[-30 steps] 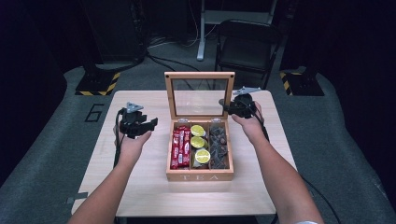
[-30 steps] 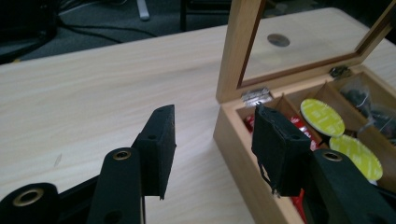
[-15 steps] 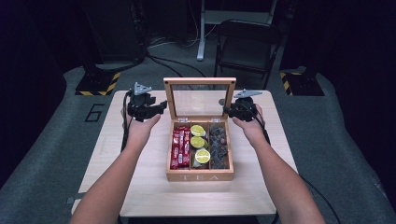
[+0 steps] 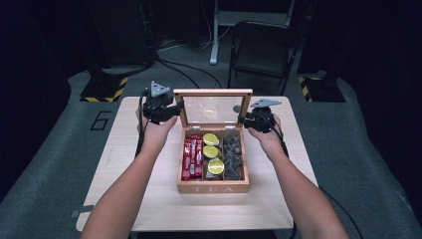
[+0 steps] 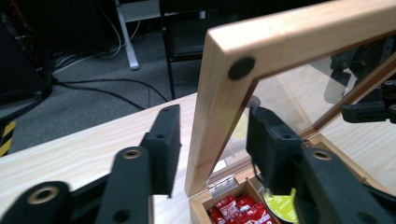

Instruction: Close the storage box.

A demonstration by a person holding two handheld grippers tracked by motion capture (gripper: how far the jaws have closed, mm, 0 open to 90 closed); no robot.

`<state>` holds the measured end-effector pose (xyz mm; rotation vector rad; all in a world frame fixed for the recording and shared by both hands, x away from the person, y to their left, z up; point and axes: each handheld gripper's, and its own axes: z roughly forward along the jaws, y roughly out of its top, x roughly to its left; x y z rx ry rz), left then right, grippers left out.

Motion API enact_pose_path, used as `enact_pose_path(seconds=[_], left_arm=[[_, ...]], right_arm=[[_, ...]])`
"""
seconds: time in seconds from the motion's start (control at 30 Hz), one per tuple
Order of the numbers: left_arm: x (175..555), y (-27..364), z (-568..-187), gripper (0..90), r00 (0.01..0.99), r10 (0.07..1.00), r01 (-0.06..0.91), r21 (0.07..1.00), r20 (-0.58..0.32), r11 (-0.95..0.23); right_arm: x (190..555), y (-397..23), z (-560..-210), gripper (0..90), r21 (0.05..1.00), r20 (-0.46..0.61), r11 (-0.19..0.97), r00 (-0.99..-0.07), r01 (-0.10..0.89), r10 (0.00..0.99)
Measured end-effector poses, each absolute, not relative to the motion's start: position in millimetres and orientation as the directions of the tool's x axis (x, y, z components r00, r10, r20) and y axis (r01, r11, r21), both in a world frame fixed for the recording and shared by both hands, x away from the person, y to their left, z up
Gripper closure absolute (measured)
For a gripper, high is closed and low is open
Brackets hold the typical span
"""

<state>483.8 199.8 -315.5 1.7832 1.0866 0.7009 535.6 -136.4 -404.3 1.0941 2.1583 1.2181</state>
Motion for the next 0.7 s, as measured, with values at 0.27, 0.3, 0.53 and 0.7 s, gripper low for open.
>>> enact_pose_path(seconds=[0.27,0.3,0.53,0.7], left_arm=[[480.2,200.2,-317.0,63.8,0.467,0.884,0.375,0.906,-0.004,-0.194],[479.8,200.6,-317.2,63.7,0.470,0.883,0.376,0.906,-0.006,-0.194],[472.0,200.7,-322.7,63.7,0.469,0.883,0.360,0.915,-0.010,-0.182],[465.3,201.6,-325.4,63.4,0.478,0.878,0.355,0.916,-0.006,-0.187]], right_arm=[[533.0,-137.5,-406.2,62.5,0.858,0.026,0.289,-0.597,0.425,0.802],[532.9,-138.2,-406.5,62.2,0.859,0.025,0.289,-0.598,0.423,0.801],[527.7,-142.1,-407.8,58.3,0.867,0.079,0.242,-0.598,0.436,0.798],[520.2,-141.8,-405.7,55.9,0.870,0.077,0.239,-0.598,0.431,0.798]])
